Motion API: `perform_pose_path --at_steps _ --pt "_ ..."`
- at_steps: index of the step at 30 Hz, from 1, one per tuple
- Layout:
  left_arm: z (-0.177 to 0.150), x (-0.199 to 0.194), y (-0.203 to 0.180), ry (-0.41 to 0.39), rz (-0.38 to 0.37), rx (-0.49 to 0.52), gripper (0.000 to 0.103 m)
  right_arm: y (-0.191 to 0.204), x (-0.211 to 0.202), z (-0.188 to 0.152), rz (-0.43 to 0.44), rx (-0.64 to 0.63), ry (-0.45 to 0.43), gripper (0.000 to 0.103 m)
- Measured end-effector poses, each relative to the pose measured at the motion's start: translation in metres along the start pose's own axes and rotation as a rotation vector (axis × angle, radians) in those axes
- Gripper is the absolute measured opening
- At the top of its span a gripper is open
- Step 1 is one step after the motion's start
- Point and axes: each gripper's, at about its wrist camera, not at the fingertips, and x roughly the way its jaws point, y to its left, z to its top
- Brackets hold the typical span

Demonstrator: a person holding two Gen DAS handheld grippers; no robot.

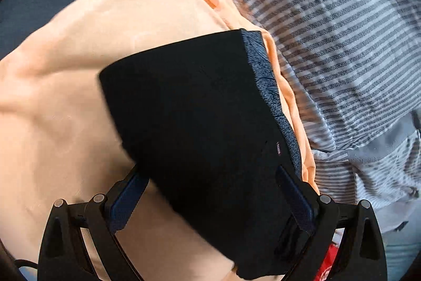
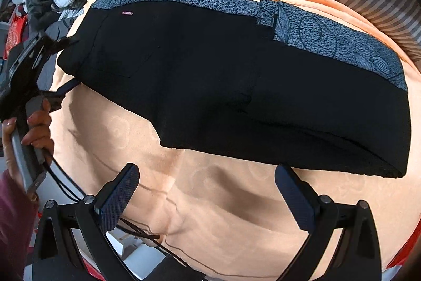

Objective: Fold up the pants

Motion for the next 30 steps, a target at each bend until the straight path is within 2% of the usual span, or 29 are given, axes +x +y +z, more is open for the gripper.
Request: perform_pose_path --at_steps 7,13,14,15,16,17,19,21,25,26,30 --pt "0.008 0.006 -0.001 -0.016 -0.032 -0.027 0.097 0.008 0.004 0.007 0.018 -0.003 -0.005 0.103" --pt "0.005 0.013 -0.014 0.003 0.062 0.049 0.1 0.01 -0.001 0.012 0.035 -0.013 -0.017 0.103" --pt "0.004 0.013 -0.017 -0.005 0.09 0.049 0.095 0.009 -0.004 0.014 0.037 -0.013 -0.023 0.103" --pt "0.003 0.012 -0.019 -0.015 0.115 0.049 0.079 0.009 -0.007 0.015 0.039 -0.011 -0.027 0.103" --pt "0.002 0.01 -0.02 -0.03 0.165 0.051 0.068 0.008 -0.011 0.018 0.045 -0.01 -0.033 0.103" --pt "0.002 0.008 -0.018 -0.033 0.193 0.052 0.045 0.007 -0.016 0.022 0.05 -0.009 -0.039 0.103" --pt "0.001 0.002 -0.018 -0.04 0.192 0.058 0.032 0.006 -0.027 0.029 0.056 -0.015 -0.05 0.103" --pt "-0.001 -0.005 -0.028 -0.051 0.226 0.109 0.029 0.004 -0.037 0.038 0.065 -0.024 -0.061 0.103" --pt "-0.019 -0.009 -0.064 -0.117 0.352 0.299 0.027 0.011 -0.061 0.068 0.068 -0.062 -0.095 0.099" --pt "-0.024 -0.009 -0.071 -0.132 0.377 0.337 0.027 0.015 -0.067 0.078 0.079 -0.072 -0.101 0.095" --pt "-0.04 -0.007 -0.094 -0.178 0.472 0.486 0.027 0.031 -0.078 0.121 0.172 -0.078 -0.098 0.094"
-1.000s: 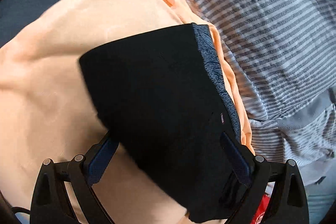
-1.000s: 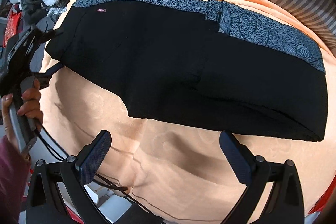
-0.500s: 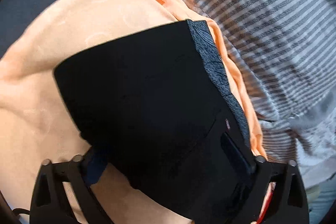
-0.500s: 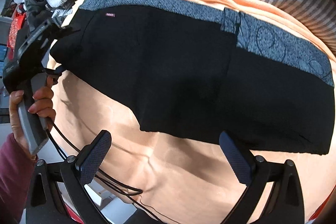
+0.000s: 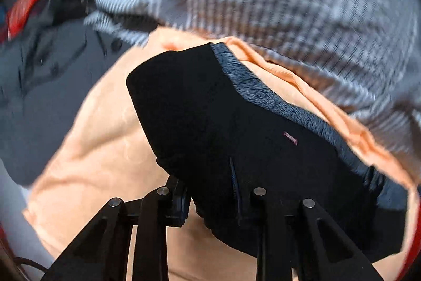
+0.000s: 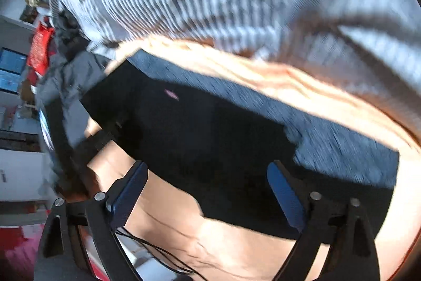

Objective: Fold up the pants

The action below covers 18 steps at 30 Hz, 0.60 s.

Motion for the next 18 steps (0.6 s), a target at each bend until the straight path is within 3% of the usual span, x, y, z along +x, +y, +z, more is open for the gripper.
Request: perform_pose_path --at_steps 6,12,18 --pt "-0.009 -0.011 -0.023 -0.059 0.073 0.158 0.027 0.06 0.037 0.067 0.137 -0.087 0.158 0.094" --pt "-0.013 -0.016 -0.031 -0.082 0.099 0.218 0.027 0.13 0.087 0.103 0.14 -0.235 0.273 0.096" --pt "-0.014 -0.015 -0.034 -0.095 0.114 0.24 0.027 0.163 0.145 0.113 0.113 -0.304 0.447 0.096"
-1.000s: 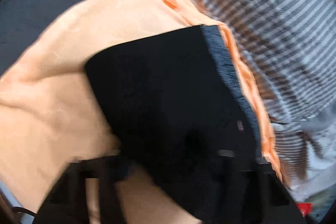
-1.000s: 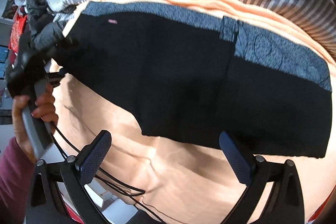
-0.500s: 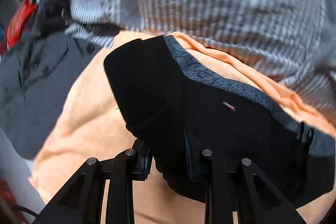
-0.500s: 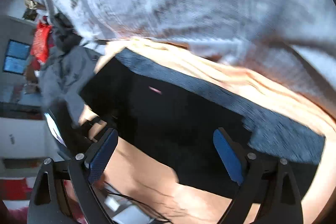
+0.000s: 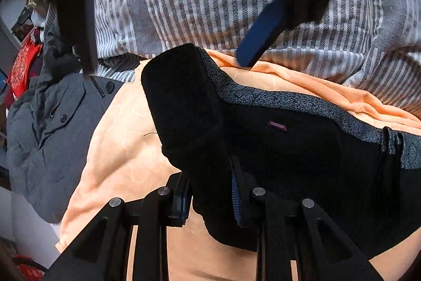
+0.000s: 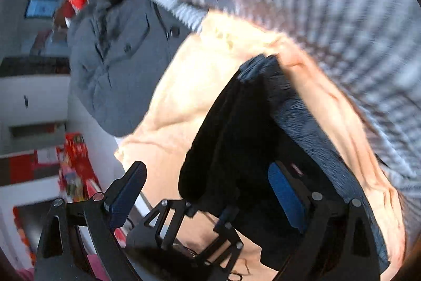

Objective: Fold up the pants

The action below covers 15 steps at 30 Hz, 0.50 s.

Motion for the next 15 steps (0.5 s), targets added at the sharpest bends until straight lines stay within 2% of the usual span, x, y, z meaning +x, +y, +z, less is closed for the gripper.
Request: perform_pose_path --at_steps 3,4,5,7,11,15 --pt "0.0 -0.001 -0.003 -0.007 0.011 0.015 0.027 -0.001 0.019 0.006 -0.001 0.003 0.079 0.092" --pt "0.0 -0.001 -0.003 -0.006 0.012 0.014 0.027 -0.002 0.022 0.006 -0.008 0.009 0.091 0.075" --pt "-0.001 -0.002 -0.004 -0.007 0.011 0.012 0.027 -0.005 0.024 0.004 -0.022 0.017 0.101 0.042" --pt "-0.001 -0.004 -0.006 0.0 0.005 0.016 0.027 -0.01 0.021 0.0 -0.025 0.014 0.094 0.022" --pt "0.0 -0.019 -0.016 -0.037 -0.008 0.05 0.027 -0.021 -0.005 -0.026 0.008 0.012 -0.019 0.018" --pt "0.003 -0.047 -0.031 -0.08 -0.037 0.087 0.027 -0.041 -0.037 -0.065 0.101 0.063 -0.154 0.017"
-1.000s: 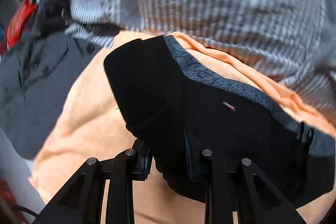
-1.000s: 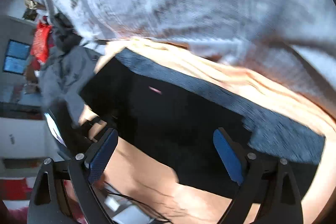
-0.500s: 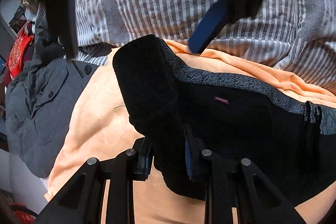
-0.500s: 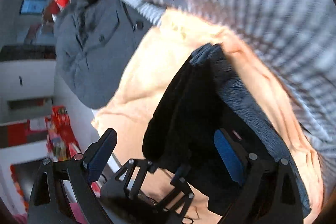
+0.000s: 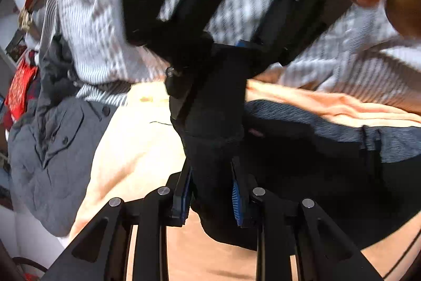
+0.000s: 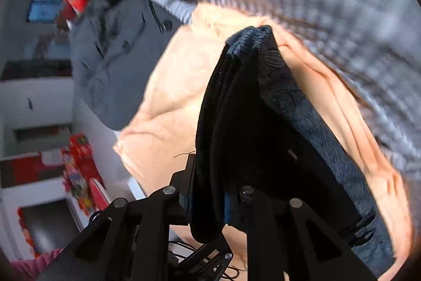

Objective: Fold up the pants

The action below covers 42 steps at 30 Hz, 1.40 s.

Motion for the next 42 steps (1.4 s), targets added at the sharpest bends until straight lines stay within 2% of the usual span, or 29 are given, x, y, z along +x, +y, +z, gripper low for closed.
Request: perform_pose_path --at_steps 7,14,19,23,25,28,31,34,36,39,42 --pt "0.018 -0.064 -0.053 -0.099 -0.092 0.123 0.027 -0.043 -0.081 -0.079 0.174 0.091 -0.247 0.018" --pt "0.021 -0.115 -0.132 -0.14 -0.197 0.293 0.027 -0.105 -0.148 -0.188 0.28 0.205 -0.489 0.019" --pt "0.01 -0.143 -0.208 -0.155 -0.253 0.453 0.027 -0.161 -0.179 -0.276 0.331 0.31 -0.632 0.021" --pt "-0.008 -0.15 -0.265 -0.144 -0.282 0.583 0.027 -0.209 -0.182 -0.337 0.371 0.41 -0.709 0.022" --pt "-0.024 -0.144 -0.295 -0.116 -0.28 0.657 0.027 -0.236 -0.171 -0.363 0.402 0.482 -0.73 0.022" --pt "-0.044 -0.124 -0.319 -0.055 -0.26 0.746 0.027 -0.273 -0.142 -0.393 0.426 0.578 -0.729 0.022" --pt "-0.063 -0.106 -0.338 0.002 -0.232 0.815 0.027 -0.298 -0.116 -0.409 0.449 0.636 -0.716 0.022" --pt "-0.074 -0.102 -0.345 0.009 -0.203 0.865 0.034 -0.31 -0.106 -0.417 0.46 0.663 -0.716 0.022" --pt "-0.078 -0.105 -0.346 0.045 -0.235 0.869 0.055 -0.314 -0.104 -0.42 0.436 0.679 -0.705 0.022" --pt "-0.075 -0.117 -0.338 0.065 -0.268 0.865 0.055 -0.313 -0.105 -0.423 0.388 0.687 -0.685 0.025" --pt "-0.067 -0.126 -0.317 0.092 -0.308 0.801 0.055 -0.312 -0.119 -0.43 0.253 0.703 -0.653 0.034"
